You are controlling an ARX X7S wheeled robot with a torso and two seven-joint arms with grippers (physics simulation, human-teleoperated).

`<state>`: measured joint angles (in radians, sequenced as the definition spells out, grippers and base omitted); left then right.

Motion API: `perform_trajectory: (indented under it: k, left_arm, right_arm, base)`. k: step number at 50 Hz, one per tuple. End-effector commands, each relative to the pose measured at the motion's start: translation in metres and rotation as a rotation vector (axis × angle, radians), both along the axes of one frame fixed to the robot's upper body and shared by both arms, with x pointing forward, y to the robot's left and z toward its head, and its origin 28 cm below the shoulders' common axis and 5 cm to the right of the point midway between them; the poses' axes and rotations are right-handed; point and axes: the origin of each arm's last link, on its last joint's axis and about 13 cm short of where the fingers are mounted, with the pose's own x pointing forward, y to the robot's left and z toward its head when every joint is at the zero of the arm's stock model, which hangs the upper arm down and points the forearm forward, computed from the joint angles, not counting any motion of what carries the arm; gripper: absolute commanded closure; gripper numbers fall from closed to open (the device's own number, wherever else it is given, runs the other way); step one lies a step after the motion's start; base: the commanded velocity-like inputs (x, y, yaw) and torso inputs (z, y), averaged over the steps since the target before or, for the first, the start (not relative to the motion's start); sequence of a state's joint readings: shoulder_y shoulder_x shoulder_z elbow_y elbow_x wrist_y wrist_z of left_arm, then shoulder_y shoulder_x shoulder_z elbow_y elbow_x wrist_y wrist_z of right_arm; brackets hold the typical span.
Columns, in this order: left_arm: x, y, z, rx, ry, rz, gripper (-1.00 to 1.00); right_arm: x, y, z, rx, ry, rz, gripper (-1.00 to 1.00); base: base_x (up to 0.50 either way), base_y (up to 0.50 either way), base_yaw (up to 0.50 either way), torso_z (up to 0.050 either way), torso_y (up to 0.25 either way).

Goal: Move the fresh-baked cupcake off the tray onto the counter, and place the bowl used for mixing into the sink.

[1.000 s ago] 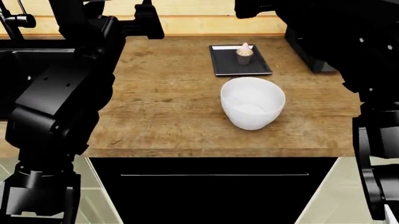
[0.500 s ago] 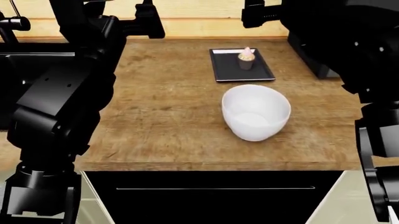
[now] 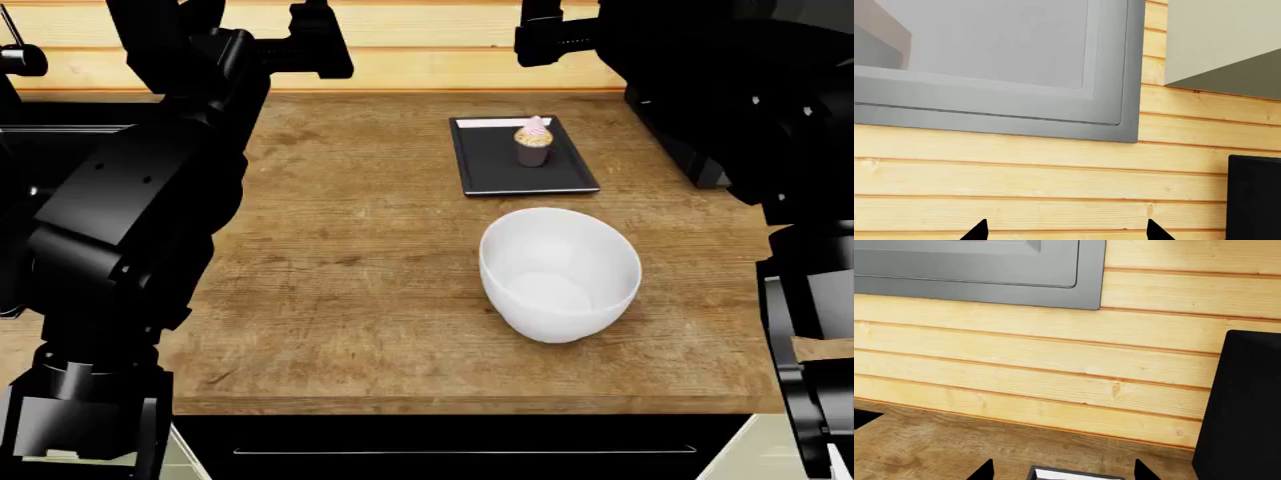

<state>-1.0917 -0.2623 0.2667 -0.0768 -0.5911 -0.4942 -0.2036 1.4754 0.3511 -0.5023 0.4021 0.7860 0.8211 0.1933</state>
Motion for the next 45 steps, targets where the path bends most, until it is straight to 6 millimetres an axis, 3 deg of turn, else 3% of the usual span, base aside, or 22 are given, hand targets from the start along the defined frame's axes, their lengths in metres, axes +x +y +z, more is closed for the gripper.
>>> perform_trajectory:
  k: [1,45]
  left_arm:
    - [0.0010,0.0000,0.0018,0.005,-0.004,-0.004,-1.00]
    - [0.0053,-0.0045,0.0017,0.006,-0.002,-0.029,-1.00]
  right_arm:
    - [0.0001,0.0007,-0.0017,0.007,0.002,0.007,-1.00]
    - [0.0022,-0.0010,-0.0096,0.024,0.016,0.001,-1.00]
  base:
    - [0.16,0.00,0.00,0.000,0.000]
    - [0.16,0.00,0.00,0.000,0.001]
